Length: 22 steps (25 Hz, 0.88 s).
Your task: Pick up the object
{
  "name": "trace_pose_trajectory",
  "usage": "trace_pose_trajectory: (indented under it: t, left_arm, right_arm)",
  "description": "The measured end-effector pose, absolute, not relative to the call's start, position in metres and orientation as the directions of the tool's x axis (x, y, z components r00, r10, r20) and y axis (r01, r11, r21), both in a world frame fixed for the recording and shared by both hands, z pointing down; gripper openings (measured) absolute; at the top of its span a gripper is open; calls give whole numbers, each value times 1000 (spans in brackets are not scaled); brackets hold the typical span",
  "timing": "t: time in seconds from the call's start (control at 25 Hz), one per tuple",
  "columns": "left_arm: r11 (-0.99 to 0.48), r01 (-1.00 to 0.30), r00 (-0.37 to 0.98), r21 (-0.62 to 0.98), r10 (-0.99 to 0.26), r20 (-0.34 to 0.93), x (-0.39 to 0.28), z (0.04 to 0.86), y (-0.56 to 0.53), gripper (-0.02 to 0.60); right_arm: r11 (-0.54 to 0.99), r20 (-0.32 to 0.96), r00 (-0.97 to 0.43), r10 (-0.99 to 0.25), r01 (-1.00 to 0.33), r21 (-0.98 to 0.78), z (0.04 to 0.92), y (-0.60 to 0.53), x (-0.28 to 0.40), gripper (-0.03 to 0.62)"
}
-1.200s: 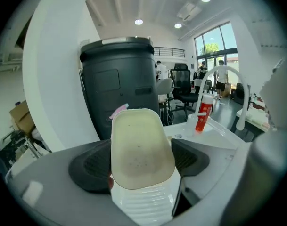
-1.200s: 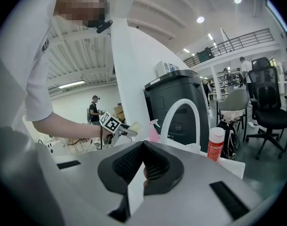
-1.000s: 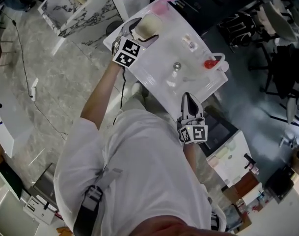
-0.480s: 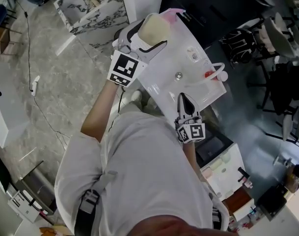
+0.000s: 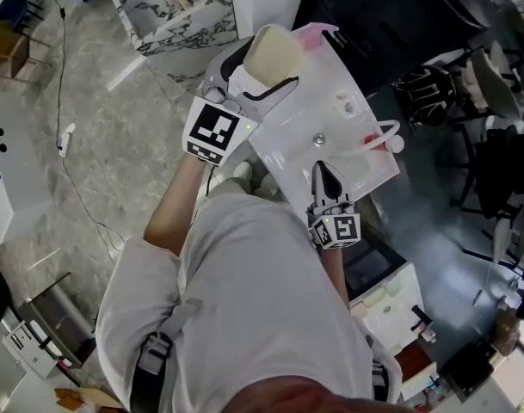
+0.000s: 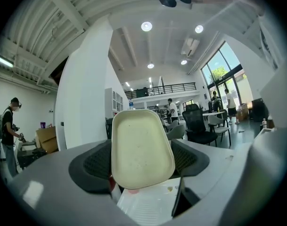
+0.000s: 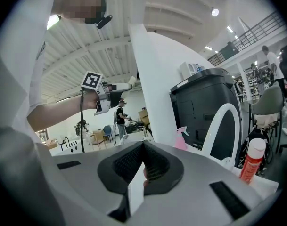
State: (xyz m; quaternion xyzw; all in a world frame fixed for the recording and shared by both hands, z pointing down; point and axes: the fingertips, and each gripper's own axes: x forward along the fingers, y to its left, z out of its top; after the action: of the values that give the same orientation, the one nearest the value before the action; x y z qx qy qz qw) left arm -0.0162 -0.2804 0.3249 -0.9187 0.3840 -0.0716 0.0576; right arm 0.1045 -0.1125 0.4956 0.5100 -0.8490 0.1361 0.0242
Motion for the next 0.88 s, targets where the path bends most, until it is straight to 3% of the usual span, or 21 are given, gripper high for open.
trace_pose_trajectory:
  t: [0.88]
  left_arm:
    - [-688, -702, 698, -185, -716, 17, -42, 308, -282, 385]
  right_arm:
    - [417, 166, -443, -881, -893, -168, 486, -125, 90, 3]
